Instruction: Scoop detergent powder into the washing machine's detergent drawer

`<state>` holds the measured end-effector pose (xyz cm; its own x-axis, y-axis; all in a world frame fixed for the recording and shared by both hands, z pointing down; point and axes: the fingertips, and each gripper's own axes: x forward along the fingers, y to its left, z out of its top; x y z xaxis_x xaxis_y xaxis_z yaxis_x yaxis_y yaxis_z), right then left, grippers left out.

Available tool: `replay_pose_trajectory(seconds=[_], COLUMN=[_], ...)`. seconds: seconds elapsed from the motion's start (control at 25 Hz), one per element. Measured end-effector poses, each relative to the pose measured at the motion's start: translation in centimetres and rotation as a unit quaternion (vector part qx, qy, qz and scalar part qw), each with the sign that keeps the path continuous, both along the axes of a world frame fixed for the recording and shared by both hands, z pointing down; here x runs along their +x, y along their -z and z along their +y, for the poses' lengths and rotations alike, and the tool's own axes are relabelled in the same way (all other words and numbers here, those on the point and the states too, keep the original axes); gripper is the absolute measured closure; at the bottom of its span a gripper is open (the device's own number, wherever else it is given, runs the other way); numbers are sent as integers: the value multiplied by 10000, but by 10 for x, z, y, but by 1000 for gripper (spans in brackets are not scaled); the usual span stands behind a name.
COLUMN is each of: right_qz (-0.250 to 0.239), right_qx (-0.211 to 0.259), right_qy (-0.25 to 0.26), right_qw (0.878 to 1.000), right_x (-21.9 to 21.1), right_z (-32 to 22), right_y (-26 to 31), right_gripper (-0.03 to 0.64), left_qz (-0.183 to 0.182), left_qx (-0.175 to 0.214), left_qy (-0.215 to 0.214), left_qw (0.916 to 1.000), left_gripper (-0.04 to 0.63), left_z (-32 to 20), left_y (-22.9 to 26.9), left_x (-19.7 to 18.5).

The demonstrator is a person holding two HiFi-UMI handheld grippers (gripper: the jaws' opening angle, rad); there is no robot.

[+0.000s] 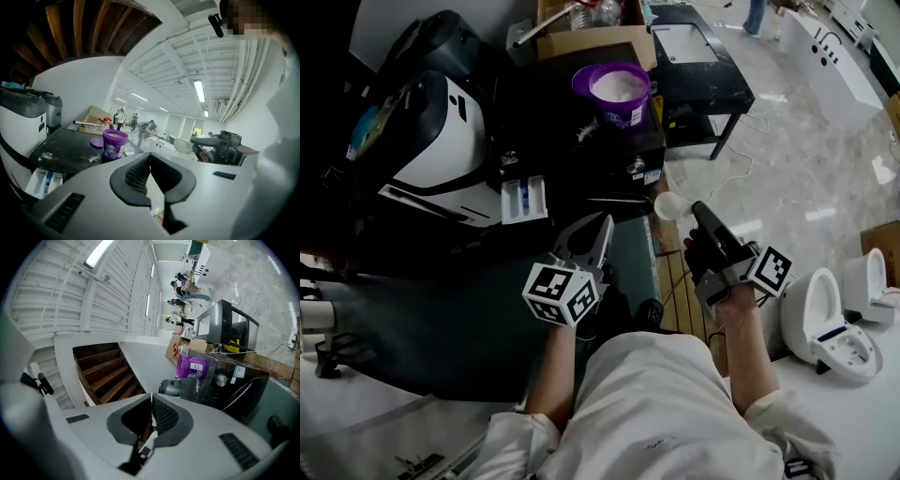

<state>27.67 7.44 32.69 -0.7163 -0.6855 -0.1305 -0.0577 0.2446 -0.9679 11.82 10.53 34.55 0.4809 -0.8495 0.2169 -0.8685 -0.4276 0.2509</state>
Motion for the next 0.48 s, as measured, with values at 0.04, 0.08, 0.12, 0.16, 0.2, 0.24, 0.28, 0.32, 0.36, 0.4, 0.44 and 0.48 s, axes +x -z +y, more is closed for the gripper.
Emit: replay_pose_trajectory(seconds=[0.04, 0.08, 0.12, 0.16, 0.2, 0.24, 0.28, 0.32, 0.36, 0.4, 0.44, 0.48], right_qz=[1, -2, -7, -8, -3, 5, 12, 18, 28, 39, 51, 60], right_qx=[1, 0, -3, -7, -11, -14, -18, -22, -23, -19, -14, -13], right_qy=[-16, -31, -43, -51, -57, -63, -70, -77, -84, -92, -102, -115], right_qw=[10000, 10000, 10000, 10000, 10000, 10000, 10000, 10000, 10000, 9999, 9999, 9999], right_x=[-2, -4, -7, -10, -13, -15, -17, -19, -22, -24, -26, -28], right_z=[-4, -8, -12, -15, -19, -22, -26, -30, -34, -39, -44, -49], right_y=[0, 1, 1, 2, 2, 2, 3, 3, 4, 5, 5, 5], right_gripper=[609, 609, 609, 609, 609, 609, 609, 610, 609, 610, 609, 611], left_qz=[-1, 0, 2, 3, 3, 2, 2, 5, 10, 16, 21, 24], left_qx=[-2, -5, -10, -17, -24, -32, -41, -49, -57, -66, -74, -80], left_qy=[-11, -23, -36, -51, -64, -77, -89, -103, -119, -139, -161, -180], left_qw=[10000, 10000, 10000, 10000, 10000, 10000, 10000, 9999, 9999, 9999, 9998, 9998], left_gripper=[577, 577, 577, 577, 577, 577, 577, 577, 577, 576, 577, 577], left_z=[-4, -9, -13, -17, -22, -26, -30, -35, -39, -44, -49, -54], left_y=[0, 0, 1, 1, 1, 1, 1, 1, 1, 1, 2, 2], left_x=[-2, -5, -7, -10, -13, -15, -17, -20, -22, -24, -26, -29])
